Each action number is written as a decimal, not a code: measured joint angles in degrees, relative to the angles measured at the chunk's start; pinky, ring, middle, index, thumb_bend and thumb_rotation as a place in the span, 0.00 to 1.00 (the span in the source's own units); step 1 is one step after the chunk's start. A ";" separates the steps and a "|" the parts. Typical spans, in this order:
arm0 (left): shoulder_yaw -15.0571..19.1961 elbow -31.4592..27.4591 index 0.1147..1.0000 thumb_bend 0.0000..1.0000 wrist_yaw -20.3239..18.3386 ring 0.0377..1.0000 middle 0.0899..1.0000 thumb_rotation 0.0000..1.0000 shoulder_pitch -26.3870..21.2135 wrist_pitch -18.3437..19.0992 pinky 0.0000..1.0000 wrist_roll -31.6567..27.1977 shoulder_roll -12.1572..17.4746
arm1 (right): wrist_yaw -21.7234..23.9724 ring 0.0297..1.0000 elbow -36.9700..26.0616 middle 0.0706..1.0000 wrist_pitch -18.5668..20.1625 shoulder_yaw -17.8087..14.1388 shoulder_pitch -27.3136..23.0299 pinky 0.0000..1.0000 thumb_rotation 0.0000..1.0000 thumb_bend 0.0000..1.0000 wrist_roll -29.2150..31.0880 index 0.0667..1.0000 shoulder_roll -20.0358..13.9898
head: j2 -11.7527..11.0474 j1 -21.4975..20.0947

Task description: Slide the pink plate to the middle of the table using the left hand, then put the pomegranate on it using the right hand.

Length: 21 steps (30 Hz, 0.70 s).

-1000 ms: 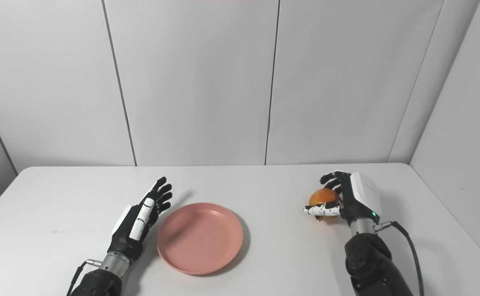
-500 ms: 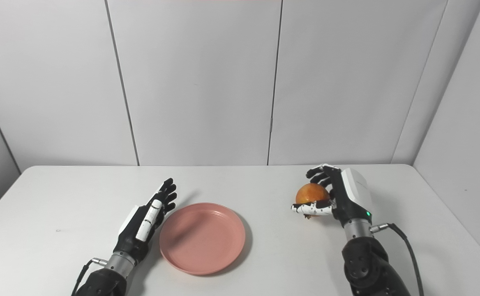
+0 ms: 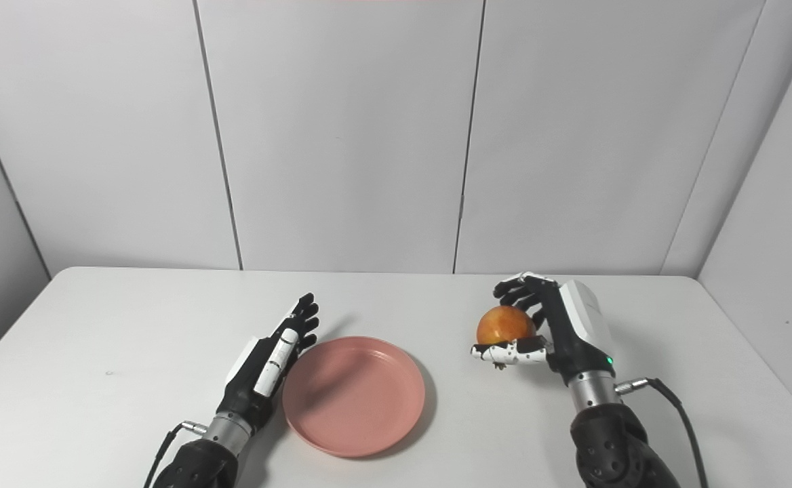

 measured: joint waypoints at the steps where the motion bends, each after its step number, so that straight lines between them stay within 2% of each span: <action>1: -0.04 0.00 0.98 0.53 0.01 0.98 0.99 1.00 0.00 0.01 0.95 0.02 -0.03 | 0.62 0.37 -0.38 0.43 -0.26 0.10 0.15 0.35 0.00 0.51 0.27 0.51 0.25 | 0.00 0.09; 10: -0.12 -0.06 0.97 0.53 1.57 0.98 0.98 1.00 0.00 0.74 0.95 1.17 -0.88 | 2.38 0.35 -3.69 0.43 -1.49 3.21 0.84 0.32 0.00 0.51 -1.09 0.51 2.95 | 0.00 0.88; 13: -0.28 -0.12 0.98 0.54 1.76 0.98 0.99 1.00 0.00 1.04 0.95 1.27 -1.04 | 3.48 0.36 -3.63 0.42 -1.61 4.42 0.83 0.34 0.00 0.51 -1.09 0.51 4.08 | 0.00 0.79; 21: -0.47 -0.11 0.97 0.54 2.39 0.98 0.98 1.00 -0.01 1.44 0.95 1.77 -1.08 | 4.35 0.35 -2.04 0.42 -2.76 7.58 0.11 0.31 0.00 0.51 -1.92 0.52 6.89 | -0.09 0.79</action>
